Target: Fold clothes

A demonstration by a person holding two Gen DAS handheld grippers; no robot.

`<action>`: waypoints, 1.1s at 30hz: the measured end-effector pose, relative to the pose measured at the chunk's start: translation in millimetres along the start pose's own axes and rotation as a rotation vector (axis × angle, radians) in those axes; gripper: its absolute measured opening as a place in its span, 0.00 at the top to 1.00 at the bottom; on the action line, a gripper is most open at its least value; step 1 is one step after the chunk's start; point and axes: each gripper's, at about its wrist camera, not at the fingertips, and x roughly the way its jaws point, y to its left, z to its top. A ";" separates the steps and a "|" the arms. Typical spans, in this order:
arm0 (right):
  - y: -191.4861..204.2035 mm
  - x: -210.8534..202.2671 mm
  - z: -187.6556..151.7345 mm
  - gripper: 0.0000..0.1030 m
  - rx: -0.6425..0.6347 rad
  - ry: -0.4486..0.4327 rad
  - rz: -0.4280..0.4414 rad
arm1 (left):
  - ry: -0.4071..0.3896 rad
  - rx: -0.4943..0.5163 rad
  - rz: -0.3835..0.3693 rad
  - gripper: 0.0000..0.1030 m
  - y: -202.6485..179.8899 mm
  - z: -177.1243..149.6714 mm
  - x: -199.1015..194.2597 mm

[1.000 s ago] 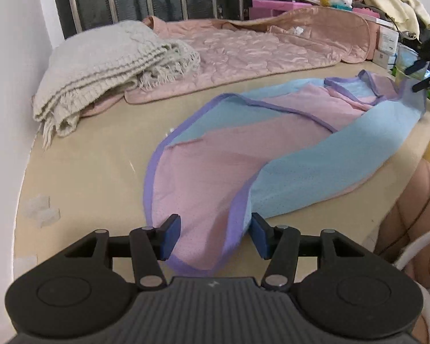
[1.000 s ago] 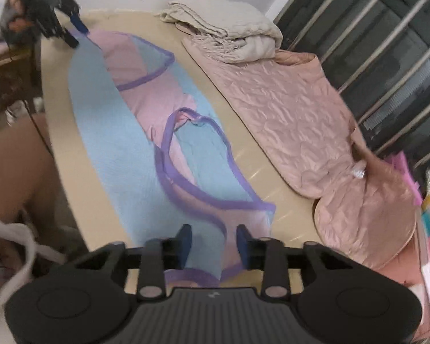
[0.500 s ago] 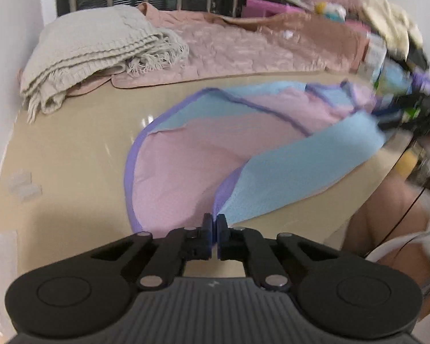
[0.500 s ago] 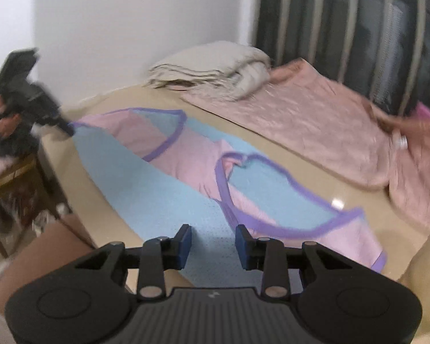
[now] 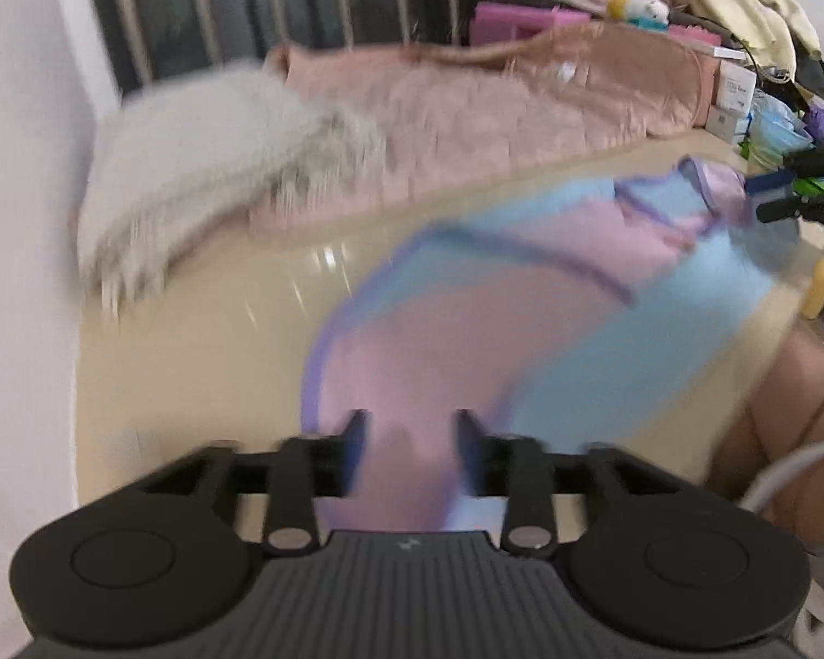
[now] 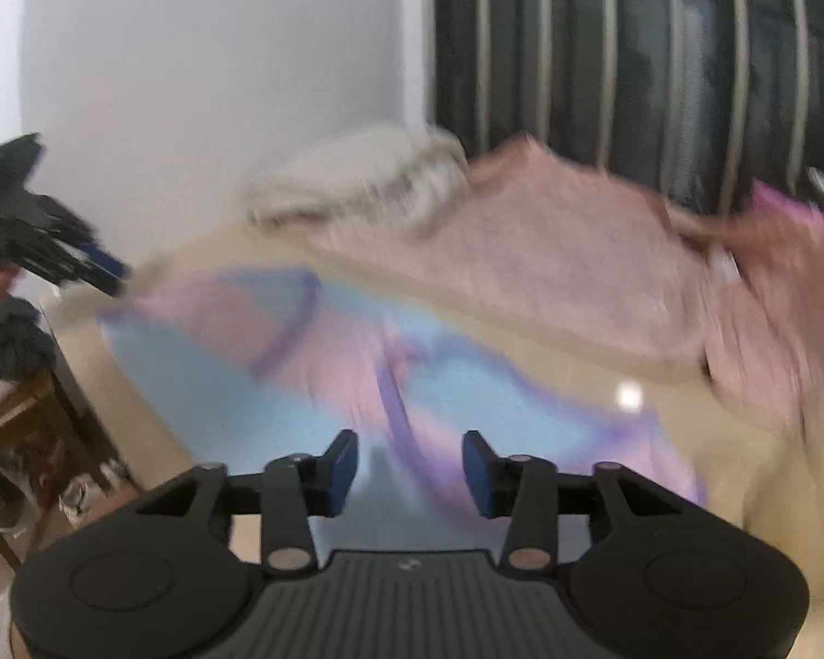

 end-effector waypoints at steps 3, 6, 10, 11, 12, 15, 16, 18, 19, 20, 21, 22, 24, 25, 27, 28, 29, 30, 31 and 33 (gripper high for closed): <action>4.3 42.5 40.5 0.43 -0.070 0.013 0.023 | -0.023 0.088 -0.016 0.41 -11.3 45.3 34.0; 3.0 104.6 70.0 0.45 -0.124 0.125 0.027 | 0.066 0.117 -0.031 0.41 -12.5 79.7 88.7; -8.6 160.2 82.3 0.55 -0.109 0.262 -0.024 | 0.122 0.071 -0.065 0.41 -1.7 105.6 141.5; -11.9 167.1 80.6 0.59 -0.104 0.285 -0.028 | 0.123 0.047 -0.076 0.41 2.9 107.8 149.8; -15.3 172.6 78.0 0.60 -0.096 0.304 -0.030 | 0.118 0.021 -0.091 0.41 9.1 105.8 155.9; -24.8 173.8 70.1 0.67 -0.044 0.294 0.011 | 0.099 -0.018 -0.168 0.45 15.6 103.6 166.3; -26.0 173.3 68.8 0.72 -0.031 0.288 0.032 | 0.079 -0.017 -0.181 0.50 15.8 101.8 165.8; -27.5 172.2 66.5 0.98 -0.008 0.279 0.065 | 0.048 -0.023 -0.197 0.98 16.9 99.1 163.8; -25.5 171.9 65.8 0.98 -0.011 0.279 0.061 | 0.046 -0.023 -0.198 0.98 16.2 99.1 162.1; -22.8 170.9 65.6 0.99 -0.018 0.276 0.052 | 0.035 -0.016 -0.188 0.98 15.5 99.0 159.5; -18.5 168.9 66.3 0.99 -0.032 0.268 0.034 | 0.019 -0.006 -0.175 0.98 13.8 98.6 153.6; -14.2 165.8 67.3 0.99 -0.044 0.255 0.016 | 0.003 0.005 -0.163 0.98 12.0 98.2 147.8; -6.5 149.7 70.4 0.99 -0.049 0.200 -0.010 | -0.042 0.011 -0.143 0.99 9.4 96.7 131.2; -1.3 136.9 71.5 0.99 -0.057 0.163 -0.024 | -0.068 0.015 -0.135 0.99 7.8 94.9 121.4; 11.0 110.4 71.8 0.99 -0.083 0.090 -0.058 | -0.124 0.052 -0.078 0.99 -3.9 85.2 93.0; 22.1 95.0 67.4 0.99 -0.121 0.058 -0.093 | -0.152 0.075 -0.051 0.99 -12.3 78.4 77.6; 33.2 80.1 61.7 1.00 -0.164 0.030 -0.130 | -0.177 0.091 -0.042 0.99 -22.1 68.3 62.8; 44.7 68.3 51.6 1.00 -0.209 0.019 -0.160 | -0.196 0.111 -0.031 0.99 -35.4 53.1 46.5; 56.7 60.1 38.3 1.00 -0.243 0.029 -0.160 | -0.198 0.126 -0.021 0.98 -46.6 38.8 36.8; 79.3 45.6 11.9 1.00 -0.306 0.055 -0.153 | -0.157 0.127 -0.002 0.98 -63.8 10.1 31.6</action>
